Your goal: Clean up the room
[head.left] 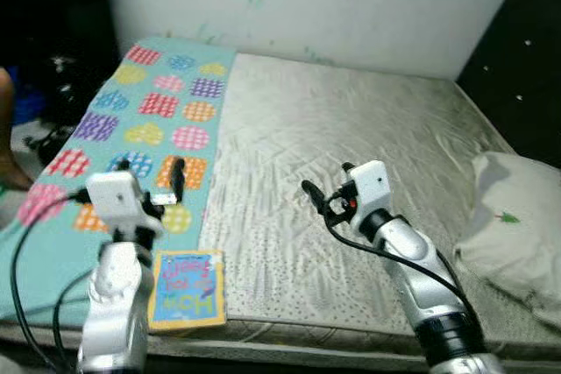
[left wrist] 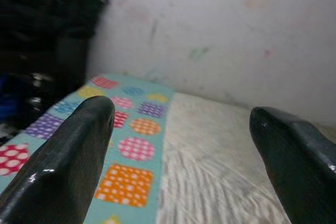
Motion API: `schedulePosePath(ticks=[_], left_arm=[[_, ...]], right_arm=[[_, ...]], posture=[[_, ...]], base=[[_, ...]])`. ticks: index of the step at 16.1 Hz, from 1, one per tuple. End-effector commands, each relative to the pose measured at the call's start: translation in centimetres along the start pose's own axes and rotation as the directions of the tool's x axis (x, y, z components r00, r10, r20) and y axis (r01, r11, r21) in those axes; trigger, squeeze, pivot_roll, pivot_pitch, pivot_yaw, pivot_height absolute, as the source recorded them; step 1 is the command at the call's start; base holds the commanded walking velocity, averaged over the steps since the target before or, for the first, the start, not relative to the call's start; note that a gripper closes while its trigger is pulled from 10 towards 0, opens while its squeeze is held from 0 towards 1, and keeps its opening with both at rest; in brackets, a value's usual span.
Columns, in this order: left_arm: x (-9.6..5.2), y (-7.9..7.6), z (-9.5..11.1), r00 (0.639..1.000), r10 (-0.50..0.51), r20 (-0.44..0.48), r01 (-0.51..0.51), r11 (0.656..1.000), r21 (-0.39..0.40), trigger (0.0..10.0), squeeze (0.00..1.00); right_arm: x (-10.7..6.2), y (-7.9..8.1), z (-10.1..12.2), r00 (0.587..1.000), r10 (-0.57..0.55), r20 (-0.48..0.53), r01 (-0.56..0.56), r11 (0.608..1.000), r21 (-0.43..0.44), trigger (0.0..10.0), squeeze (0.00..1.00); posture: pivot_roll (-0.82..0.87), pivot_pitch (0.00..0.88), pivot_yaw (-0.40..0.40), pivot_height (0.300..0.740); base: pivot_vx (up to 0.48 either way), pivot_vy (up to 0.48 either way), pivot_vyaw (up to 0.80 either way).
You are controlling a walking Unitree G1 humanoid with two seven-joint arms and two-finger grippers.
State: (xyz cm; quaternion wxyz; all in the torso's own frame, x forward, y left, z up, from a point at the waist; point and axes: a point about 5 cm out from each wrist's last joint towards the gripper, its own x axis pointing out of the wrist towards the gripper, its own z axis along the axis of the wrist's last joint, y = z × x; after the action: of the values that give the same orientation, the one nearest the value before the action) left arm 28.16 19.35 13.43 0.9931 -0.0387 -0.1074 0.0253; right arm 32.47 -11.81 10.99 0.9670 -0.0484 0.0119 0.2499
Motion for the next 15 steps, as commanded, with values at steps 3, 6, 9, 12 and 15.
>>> schedulePosePath(ticks=[3, 6, 9, 12, 15], left_arm=[[0.2, 0.2, 0.0, 1.0, 0.022, 0.014, -0.022, 1.0, 0.004, 10.0, 0.0], [-0.1, 0.8, -0.4, 1.0, 0.022, -0.011, -0.022, 1.0, 0.014, 10.0, 0.0], [0.6, 0.0, -0.6, 0.999, -0.038, -0.035, 0.039, 0.998, 0.04, 10.0, 0.0], [0.5, -1.0, -1.5, 0.993, -0.087, -0.081, 0.091, 0.995, 0.047, 10.0, 0.0], [0.8, -1.4, -1.8, 0.99, -0.107, -0.093, 0.11, 0.993, 0.035, 10.0, 0.0]], right_arm=[[0.6, 0.6, 0.1, 1.0, 0.026, 0.01, -0.026, 1.0, -0.01, 10.0, 0.0], [0.4, 1.5, -0.4, 0.999, 0.021, 0.027, -0.021, 1.0, 0.009, 10.0, 0.0], [-0.8, 1.1, -0.8, 0.996, -0.077, 0.048, 0.075, 0.996, 0.04, 10.0, 0.0], [-2.7, 0.9, -1.8, 0.986, -0.159, 0.04, 0.157, 0.986, 0.054, 10.0, 0.0], [-3.5, 0.0, -1.7, 0.98, -0.195, 0.042, 0.193, 0.98, 0.042, 10.0, 0.0]], posture=[[0.06, 0.0, -0.193, 0.74], [0.05, 0.0, -0.123, 0.74], [0.0, 0.0, -0.026, 0.74], [-0.05, 0.0, 0.054, 0.74], [-0.1, 0.0, 0.069, 0.74]], base=[[0.0, 0.0, 0.0], [0.0, 0.0, 0.0], [0.0, 0.0, 0.0], [0.0, 0.0, 0.0], [0.0, 0.0, 0.0]])
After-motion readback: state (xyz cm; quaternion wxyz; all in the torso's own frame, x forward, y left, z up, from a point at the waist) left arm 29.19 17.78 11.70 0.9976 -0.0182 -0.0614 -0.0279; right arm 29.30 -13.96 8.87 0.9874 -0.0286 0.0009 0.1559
